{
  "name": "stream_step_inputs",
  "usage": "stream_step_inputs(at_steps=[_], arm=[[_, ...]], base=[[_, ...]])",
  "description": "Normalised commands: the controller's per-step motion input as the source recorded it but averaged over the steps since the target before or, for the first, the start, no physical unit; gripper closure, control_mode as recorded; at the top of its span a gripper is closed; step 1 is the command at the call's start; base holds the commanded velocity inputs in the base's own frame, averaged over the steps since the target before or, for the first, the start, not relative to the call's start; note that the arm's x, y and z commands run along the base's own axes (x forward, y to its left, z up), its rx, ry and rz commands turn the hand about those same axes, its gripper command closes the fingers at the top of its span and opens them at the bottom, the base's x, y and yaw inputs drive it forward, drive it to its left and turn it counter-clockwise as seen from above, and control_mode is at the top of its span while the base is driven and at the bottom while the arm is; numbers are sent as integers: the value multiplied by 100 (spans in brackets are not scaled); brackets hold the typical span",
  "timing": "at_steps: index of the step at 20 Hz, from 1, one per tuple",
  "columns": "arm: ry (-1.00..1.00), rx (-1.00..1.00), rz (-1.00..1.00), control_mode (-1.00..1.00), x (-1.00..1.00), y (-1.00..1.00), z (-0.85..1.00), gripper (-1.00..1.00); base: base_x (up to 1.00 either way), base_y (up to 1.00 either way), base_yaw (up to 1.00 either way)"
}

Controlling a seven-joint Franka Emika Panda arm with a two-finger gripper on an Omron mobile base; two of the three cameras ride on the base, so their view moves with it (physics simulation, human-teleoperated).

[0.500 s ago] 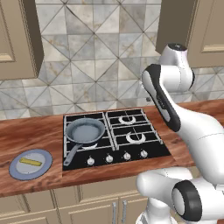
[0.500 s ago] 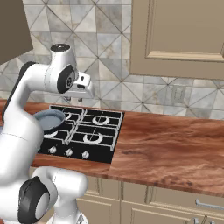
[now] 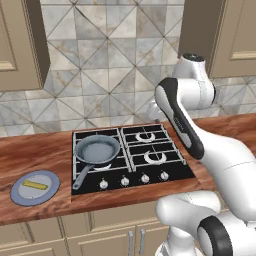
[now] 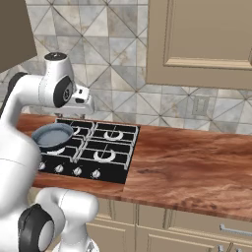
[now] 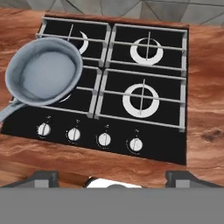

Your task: Pick up the butter stick and place it in the pan. Then turn on the burner for the pan.

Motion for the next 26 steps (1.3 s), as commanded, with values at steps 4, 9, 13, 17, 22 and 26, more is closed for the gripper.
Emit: stream_step_inputs(at_steps=[4, 9, 13, 17, 22, 26], arm=[[12, 0, 8, -100, -15, 51, -3, -100], [9, 0, 8, -100, -11, 42, -11, -100], [10, 0, 10, -100, -4, 35, -7, -100], [8, 0, 8, -100, 0, 44, -8, -100], [9, 0, 7, -100, 0, 47, -15, -100], [7, 0, 7, -100, -3, 44, -9, -100]], base=[[0, 0, 0], [0, 0, 0], [0, 0, 0], [0, 0, 0], [0, 0, 0], [0, 0, 0]])
